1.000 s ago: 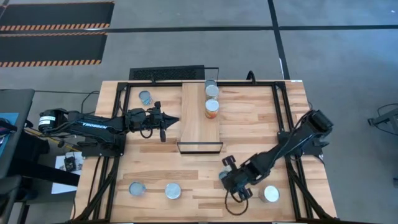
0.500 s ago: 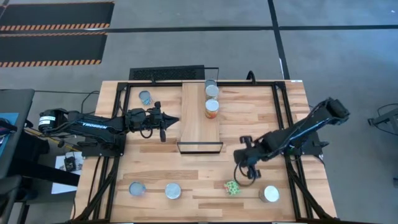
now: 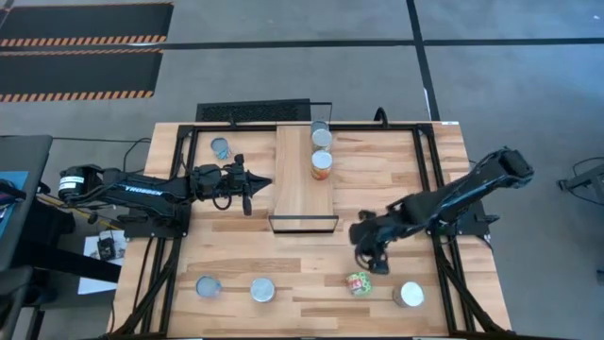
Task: Pick and place cans onto a shelf
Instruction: Put the small green can on the shelf
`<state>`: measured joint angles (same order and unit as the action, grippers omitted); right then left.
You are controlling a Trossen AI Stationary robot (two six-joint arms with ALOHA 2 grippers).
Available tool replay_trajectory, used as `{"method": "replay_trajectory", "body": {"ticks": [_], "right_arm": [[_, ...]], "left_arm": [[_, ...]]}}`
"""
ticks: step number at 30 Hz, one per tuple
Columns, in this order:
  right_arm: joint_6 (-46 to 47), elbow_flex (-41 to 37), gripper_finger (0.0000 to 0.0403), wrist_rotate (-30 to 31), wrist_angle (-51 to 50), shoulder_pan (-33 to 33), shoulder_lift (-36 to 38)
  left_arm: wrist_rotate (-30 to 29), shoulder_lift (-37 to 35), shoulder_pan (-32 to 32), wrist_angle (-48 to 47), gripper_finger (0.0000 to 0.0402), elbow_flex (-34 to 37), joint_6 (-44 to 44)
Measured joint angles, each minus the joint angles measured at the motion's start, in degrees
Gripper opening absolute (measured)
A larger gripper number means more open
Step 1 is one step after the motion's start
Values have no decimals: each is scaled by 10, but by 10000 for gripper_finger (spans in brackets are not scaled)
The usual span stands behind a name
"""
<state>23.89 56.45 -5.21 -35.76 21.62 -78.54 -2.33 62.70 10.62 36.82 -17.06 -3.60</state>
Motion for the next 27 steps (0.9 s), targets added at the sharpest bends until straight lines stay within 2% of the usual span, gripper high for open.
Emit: {"method": "replay_trajectory", "body": {"ticks": [3, 8, 12, 17, 27], "right_arm": [[27, 1, 115, -69, 45, 2, -44], [42, 1, 187, -183, 44, -15, -101], [19, 2, 217, -236, 49, -29, -122], [-5, 1, 212, -258, 41, -38, -141], [-17, 1, 155, -294, 31, -37, -183]], "left_arm": [[0, 0, 0, -3, 0, 0, 0], [0, 3, 0, -4, 0, 0, 0], [0, 3, 0, -1, 0, 0, 0], [0, 3, 0, -2, 0, 0, 0], [0, 3, 0, -1, 0, 0, 0]]}}
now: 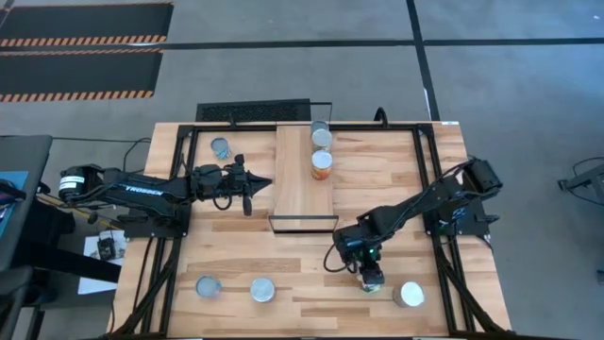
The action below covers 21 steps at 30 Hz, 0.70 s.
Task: Pick and place cans onto a shelf
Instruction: Put the small green can on the shelf
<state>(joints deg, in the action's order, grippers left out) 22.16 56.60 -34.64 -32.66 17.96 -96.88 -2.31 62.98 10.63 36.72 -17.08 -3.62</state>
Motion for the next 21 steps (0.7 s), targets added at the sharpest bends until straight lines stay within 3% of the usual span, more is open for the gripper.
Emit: {"method": "replay_trajectory", "body": {"ticks": [9, 16, 21], "right_arm": [[-14, 1, 16, -9, -7, 0, 3], [-17, 17, 12, 11, -26, 6, 3], [-24, 58, 6, 130, -83, 26, 37]], "left_arm": [[0, 0, 0, 0, 0, 0, 0], [0, 0, 0, 1, 0, 0, 1], [0, 0, 0, 1, 0, 0, 6]]}}
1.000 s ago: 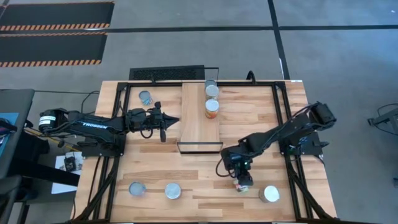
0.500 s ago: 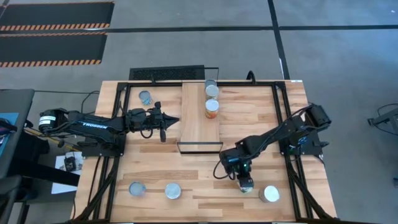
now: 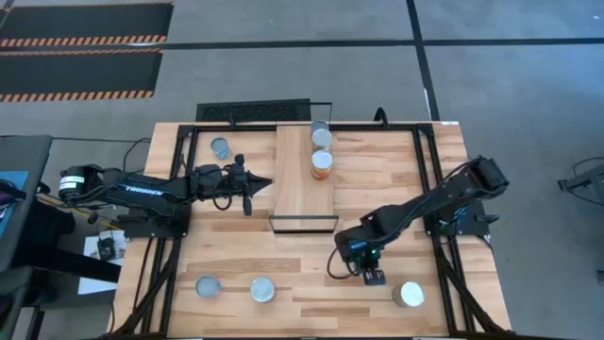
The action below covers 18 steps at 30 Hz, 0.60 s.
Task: Pick and place cans onto a shelf
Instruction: Put the small green can on the shelf
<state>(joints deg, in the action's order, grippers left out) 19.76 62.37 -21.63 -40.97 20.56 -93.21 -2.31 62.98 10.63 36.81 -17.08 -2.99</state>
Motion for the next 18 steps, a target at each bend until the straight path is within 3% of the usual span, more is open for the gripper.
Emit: {"method": "replay_trajectory", "body": {"ticks": [10, 15, 18], "right_arm": [[145, -46, 4, 288, -82, 49, 97], [132, -61, 3, 444, -85, 33, 159], [72, -61, 3, 484, -60, -8, 190]], "left_arm": [[0, 0, -10, 12, 0, 0, 0], [1, 0, -24, 31, 0, 0, -6], [2, 0, -33, 40, 0, 0, -9]]}}
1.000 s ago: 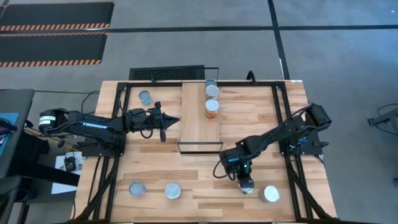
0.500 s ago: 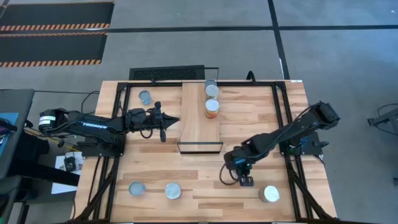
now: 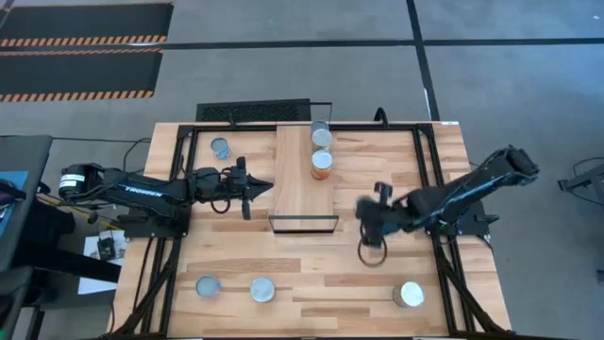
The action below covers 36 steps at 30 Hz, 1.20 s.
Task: Pick and place cans onto a shelf
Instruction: Put the small green can on the shelf
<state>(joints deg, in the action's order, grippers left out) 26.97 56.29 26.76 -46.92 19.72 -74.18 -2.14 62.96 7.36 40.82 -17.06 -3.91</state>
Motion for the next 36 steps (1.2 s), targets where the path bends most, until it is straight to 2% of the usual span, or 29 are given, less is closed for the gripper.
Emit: {"method": "replay_trajectory", "body": {"ticks": [2, 4, 9, 12, 15, 20, 32, 36], "right_arm": [[-58, 0, 3, -1, 31, -44, 13], [-125, 0, 3, -30, 63, -92, 19], [-273, 1, 3, -162, 154, -207, 3], [-340, 1, 3, -221, 197, -238, -34], [-392, 21, 3, -248, 212, -247, -88], [-439, 45, 3, -255, 214, -247, -153], [-453, 62, 11, -269, 243, -254, -198], [-450, 62, 12, -268, 240, -251, -196]], "left_arm": [[1, 0, -2, 6, 0, 0, 5], [1, 0, -2, 21, 0, 0, 8], [15, -3, -2, 44, 0, 0, 8], [16, -4, -2, 49, 0, 0, 8], [15, -4, -2, 49, 0, 0, 8], [16, -4, -3, 47, 0, 0, 11], [3, -4, -3, 62, 0, 0, 36], [3, -4, -3, 34, 0, 0, 28]]}}
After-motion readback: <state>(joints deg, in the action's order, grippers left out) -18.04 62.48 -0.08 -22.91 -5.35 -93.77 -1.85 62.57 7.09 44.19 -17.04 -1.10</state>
